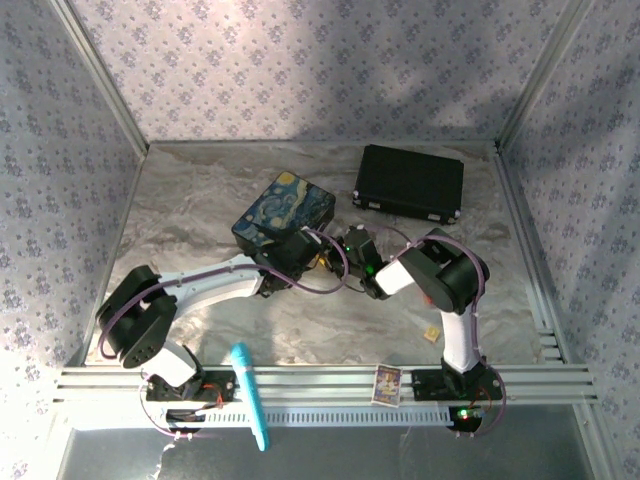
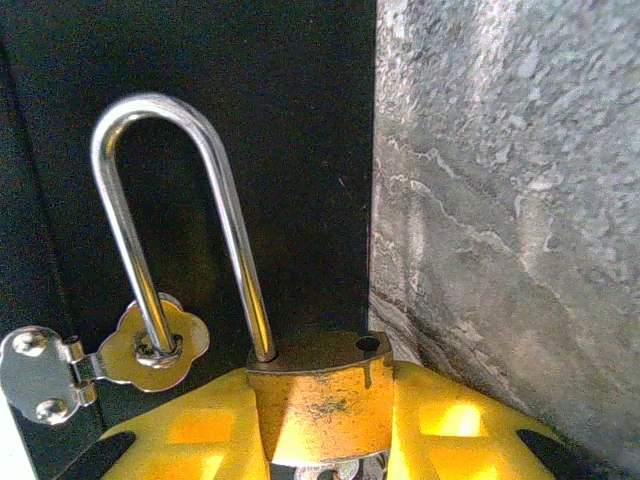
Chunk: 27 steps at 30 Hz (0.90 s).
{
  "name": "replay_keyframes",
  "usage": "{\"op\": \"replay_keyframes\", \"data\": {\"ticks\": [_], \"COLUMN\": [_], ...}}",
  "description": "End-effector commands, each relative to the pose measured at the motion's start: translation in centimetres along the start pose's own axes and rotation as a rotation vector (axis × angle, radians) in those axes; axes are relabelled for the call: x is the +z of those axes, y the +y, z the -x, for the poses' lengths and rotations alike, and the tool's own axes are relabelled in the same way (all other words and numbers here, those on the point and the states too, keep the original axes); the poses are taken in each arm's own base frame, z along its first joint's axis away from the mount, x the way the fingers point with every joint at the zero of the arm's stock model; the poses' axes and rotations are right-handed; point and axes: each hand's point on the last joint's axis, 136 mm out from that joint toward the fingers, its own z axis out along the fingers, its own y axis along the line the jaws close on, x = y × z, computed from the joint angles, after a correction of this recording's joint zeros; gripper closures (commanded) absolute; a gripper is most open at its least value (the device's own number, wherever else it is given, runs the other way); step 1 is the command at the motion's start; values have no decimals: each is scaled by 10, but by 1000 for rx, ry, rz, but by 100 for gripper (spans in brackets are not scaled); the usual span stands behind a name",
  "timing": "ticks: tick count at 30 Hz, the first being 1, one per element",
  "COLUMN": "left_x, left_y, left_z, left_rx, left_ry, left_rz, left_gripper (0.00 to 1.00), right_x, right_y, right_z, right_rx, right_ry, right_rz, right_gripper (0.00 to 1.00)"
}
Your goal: Unlock the padlock with the key
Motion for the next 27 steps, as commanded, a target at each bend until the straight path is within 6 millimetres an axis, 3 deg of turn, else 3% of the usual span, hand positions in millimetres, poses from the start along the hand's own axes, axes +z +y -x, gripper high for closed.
{"op": "replay_keyframes", "data": {"ticks": [1,4,10,15,21,25,27], "left_x": [6,6,6,6,9,13,12], "left_y": [-14,-13,-11,-11,-10,-10,-11], "left_z": [-81,-81,-80,-82,-87,-90,-90], "left_rx": [126,125,118,126,126,131,130], "left_ry": [292,292,294,302,317,335,335], "left_rz": [-70,-67,-55,-48,-43,-38,-39], "left_gripper": [63,63,63,63,63,63,64], "right_x": [-20,-19,-20,-16,-18,-2,-4], "right_y": [-104,-100,-99,-85,-83,-73,-79], "right_z": [31,30,30,38,48,54,53], "right_rx": [19,17,47,130,190,242,236], "right_ry": [-153,-149,-164,-205,-268,-285,-326], "right_rz": [-338,-308,-272,-124,-108,-40,-65], "right_gripper": [77,72,87,97,100,100,100]}}
